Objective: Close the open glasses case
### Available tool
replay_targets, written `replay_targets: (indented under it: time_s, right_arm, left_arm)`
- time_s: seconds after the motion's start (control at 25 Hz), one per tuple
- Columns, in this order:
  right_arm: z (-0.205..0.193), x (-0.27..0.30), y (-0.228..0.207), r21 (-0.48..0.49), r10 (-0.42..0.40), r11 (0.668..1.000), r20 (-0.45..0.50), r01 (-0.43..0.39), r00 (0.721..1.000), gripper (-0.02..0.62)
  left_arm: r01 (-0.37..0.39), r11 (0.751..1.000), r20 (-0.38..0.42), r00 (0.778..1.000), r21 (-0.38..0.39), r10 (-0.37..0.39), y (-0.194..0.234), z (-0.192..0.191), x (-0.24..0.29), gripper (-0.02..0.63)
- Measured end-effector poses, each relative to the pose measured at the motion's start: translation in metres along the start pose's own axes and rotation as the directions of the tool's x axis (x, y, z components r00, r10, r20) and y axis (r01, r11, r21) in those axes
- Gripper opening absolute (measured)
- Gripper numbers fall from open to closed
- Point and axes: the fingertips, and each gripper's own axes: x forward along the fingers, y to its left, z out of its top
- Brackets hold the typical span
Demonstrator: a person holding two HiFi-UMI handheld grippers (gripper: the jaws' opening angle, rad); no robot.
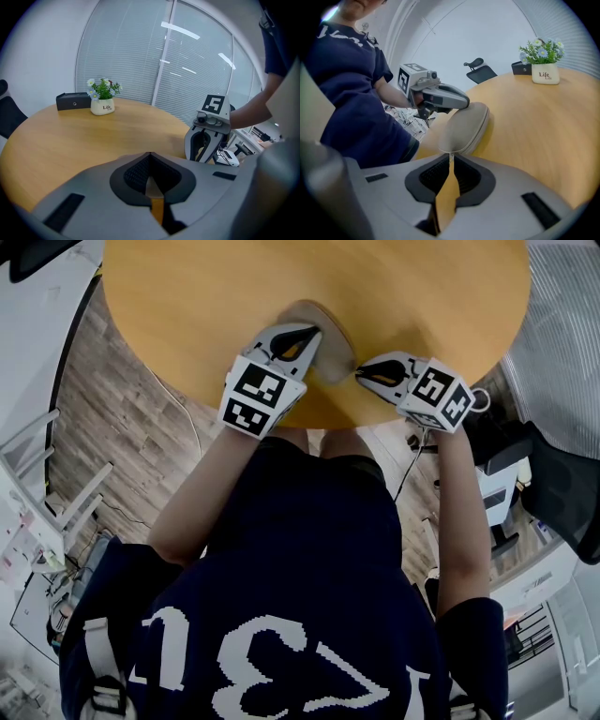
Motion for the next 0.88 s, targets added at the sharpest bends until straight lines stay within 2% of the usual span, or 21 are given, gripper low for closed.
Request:
replay_targets:
  time_s: [0.28,0.44,0.6,0.72,0.88]
  right_arm:
    - [0.001,0.000,-0.004,0.021,-0.069,0.997,0.044,0.069,0.997,0.026]
    - [0.006,-0.004,-0.005,-0.009,-0.179,0.984,0.075,0.180,0.981,0.021]
    - [0.007,-0.011,-0.015,-0.007,-0.292,0.955,0.129,0.296,0.948,0.021]
    - [0.009,-0.015,-0.023,0.005,-0.315,0.948,0.148,0.318,0.937,0.021]
    - [0.013,-0.018,-0.033,0.009,-0.308,0.951,0.163,0.311,0.937,0.021]
  left_arm:
    - [-0.003,1.000,0.003,1.000,0.008,0.003,0.000,0.000,0.000,0.014]
    - [-0.013,0.999,-0.012,1.000,0.047,0.013,-0.001,0.000,0.000,0.014]
    - [-0.011,0.997,-0.014,1.000,0.073,0.012,-0.002,0.000,0.003,0.014]
    - [-0.006,0.997,-0.011,1.000,0.073,0.007,-0.002,0.001,0.005,0.014]
    - [-0.006,0.997,-0.020,1.000,0.077,0.007,-0.002,0.002,0.007,0.014]
